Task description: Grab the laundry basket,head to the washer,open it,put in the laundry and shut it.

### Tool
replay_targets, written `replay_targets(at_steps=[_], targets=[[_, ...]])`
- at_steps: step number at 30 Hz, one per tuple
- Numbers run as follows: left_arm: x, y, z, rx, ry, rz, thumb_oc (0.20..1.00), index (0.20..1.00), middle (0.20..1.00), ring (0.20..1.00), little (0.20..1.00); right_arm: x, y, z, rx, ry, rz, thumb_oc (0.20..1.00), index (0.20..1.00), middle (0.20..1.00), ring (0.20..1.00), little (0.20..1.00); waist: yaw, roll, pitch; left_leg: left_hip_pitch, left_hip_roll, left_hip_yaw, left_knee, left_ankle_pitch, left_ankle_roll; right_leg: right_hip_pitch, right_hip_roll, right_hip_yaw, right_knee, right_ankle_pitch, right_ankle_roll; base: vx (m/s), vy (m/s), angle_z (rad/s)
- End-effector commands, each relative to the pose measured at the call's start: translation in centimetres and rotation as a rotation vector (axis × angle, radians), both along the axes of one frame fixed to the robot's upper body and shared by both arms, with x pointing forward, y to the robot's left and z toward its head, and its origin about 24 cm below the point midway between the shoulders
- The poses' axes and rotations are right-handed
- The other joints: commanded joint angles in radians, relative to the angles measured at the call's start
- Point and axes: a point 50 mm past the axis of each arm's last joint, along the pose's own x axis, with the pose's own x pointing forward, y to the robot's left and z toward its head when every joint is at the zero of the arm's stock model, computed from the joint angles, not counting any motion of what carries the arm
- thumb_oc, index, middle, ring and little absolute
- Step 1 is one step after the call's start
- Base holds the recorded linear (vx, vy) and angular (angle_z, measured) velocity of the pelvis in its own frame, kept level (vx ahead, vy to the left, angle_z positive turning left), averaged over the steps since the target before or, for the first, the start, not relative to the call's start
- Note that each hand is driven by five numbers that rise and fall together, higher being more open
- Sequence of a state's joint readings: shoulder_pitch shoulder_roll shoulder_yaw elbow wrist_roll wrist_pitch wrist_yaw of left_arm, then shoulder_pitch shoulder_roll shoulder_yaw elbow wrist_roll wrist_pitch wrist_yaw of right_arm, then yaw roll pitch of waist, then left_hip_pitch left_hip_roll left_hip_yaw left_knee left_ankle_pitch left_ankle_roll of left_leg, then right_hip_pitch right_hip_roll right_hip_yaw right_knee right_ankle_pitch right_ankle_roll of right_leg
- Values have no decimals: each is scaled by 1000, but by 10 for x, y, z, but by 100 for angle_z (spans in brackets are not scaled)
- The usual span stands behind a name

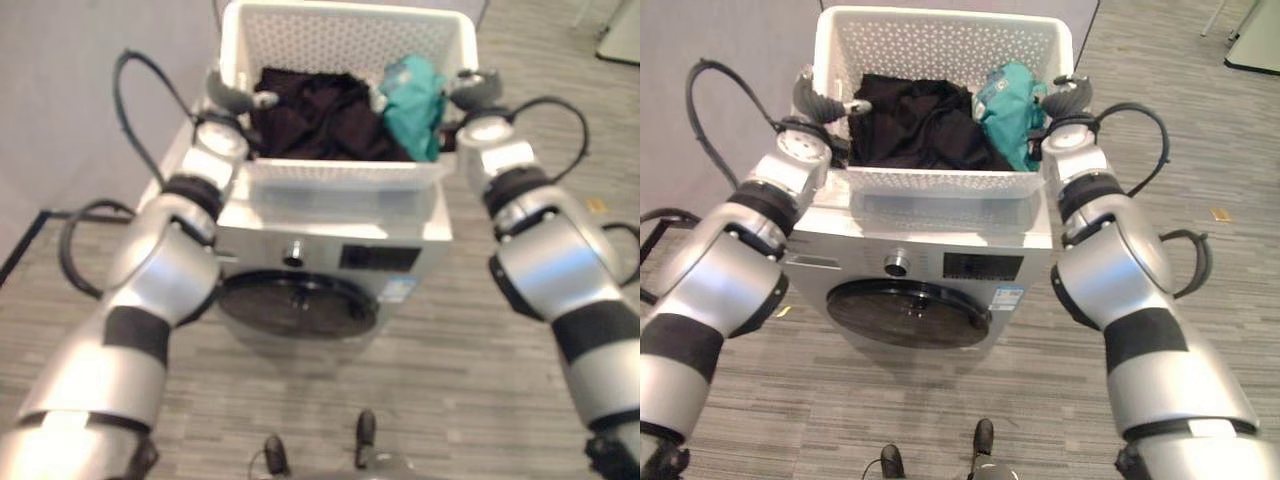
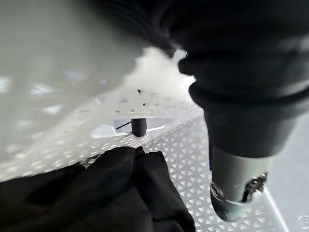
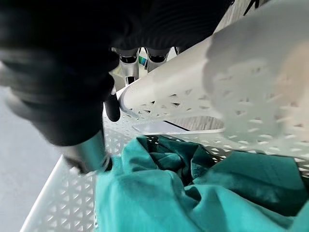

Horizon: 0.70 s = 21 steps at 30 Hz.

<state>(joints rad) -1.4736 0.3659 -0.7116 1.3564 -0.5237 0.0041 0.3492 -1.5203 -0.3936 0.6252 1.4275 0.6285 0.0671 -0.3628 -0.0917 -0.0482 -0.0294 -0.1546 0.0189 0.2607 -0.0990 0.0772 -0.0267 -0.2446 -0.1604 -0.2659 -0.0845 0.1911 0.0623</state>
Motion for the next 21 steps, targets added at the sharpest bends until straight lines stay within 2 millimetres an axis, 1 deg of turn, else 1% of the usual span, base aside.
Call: replay_targets(at_steps=[1,11,13,18,21], targets=[[-31,-155,77,72,-240,-484,1000,1000,1000,1000,1000,-5,115,37,37,-58,375,1000,1000,1000,1000,1000,14,49,116,44,31,-56,12,-17,-18,146,-17,-32,11,-30,106,0,0,0],[-31,-153,80,109,-238,-485,1000,1000,1000,1000,1000,-5,110,45,42,-74,397,1000,1000,1000,1000,1000,29,45,92,68,27,-68,12,-34,-14,176,-14,-43,8,-45,106,10,-1,0],[-31,-154,78,112,-233,-499,1000,1000,1000,1000,1000,-4,105,46,44,-73,395,1000,1000,1000,1000,1000,35,43,82,78,25,-71,12,-40,-13,185,-12,-46,7,-46,107,39,-10,5],[-32,-157,78,134,-230,-513,1000,1000,1000,1000,1000,-4,100,49,51,-76,390,1000,1000,1000,1000,1000,41,45,72,83,23,-74,12,-45,-12,193,-13,-51,6,-50,108,10,0,3],[-31,-155,79,152,-228,-502,1000,1000,1000,1000,1000,-3,96,48,54,-69,382,1000,1000,1000,1000,1000,47,45,66,89,23,-76,12,-50,-11,202,-13,-55,4,-57,107,0,0,0]])
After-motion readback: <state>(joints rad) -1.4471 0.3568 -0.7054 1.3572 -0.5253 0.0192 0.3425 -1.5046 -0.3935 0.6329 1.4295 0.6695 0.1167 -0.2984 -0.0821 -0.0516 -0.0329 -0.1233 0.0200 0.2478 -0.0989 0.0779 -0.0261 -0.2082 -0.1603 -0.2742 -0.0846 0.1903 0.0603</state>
